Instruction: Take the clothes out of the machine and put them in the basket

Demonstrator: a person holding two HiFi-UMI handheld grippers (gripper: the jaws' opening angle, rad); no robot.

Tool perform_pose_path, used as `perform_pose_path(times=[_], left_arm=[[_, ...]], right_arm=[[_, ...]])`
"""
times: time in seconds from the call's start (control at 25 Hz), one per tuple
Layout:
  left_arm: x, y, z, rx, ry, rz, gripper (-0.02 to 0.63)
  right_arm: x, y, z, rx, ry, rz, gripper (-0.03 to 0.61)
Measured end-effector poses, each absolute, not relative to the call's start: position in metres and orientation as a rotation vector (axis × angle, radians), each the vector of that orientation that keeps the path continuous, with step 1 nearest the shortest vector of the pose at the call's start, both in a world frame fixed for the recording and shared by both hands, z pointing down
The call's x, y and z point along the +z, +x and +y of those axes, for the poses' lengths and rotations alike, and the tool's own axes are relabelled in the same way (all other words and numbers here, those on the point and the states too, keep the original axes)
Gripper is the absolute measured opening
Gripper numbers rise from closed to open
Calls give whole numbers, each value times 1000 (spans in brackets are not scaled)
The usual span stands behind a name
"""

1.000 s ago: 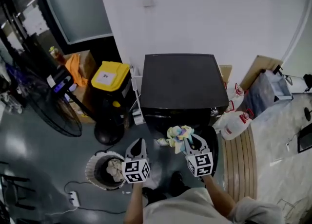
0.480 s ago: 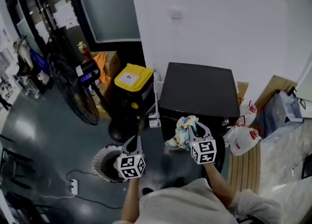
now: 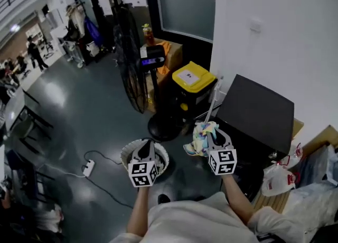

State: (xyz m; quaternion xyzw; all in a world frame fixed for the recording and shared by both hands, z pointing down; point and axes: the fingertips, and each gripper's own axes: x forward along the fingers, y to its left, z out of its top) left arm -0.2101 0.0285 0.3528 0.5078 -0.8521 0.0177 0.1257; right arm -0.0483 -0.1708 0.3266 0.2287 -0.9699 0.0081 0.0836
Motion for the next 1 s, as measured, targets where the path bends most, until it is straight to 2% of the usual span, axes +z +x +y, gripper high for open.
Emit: perform_pose_path(times=[0.6, 1.0], left_arm=[[389, -318, 253, -21, 858, -2674, 18], [431, -371, 293, -72, 773, -2621, 18]], right_arm=[[363, -265, -22, 120, 113, -2907, 74], [432, -347, 44, 165, -12, -2779, 74]])
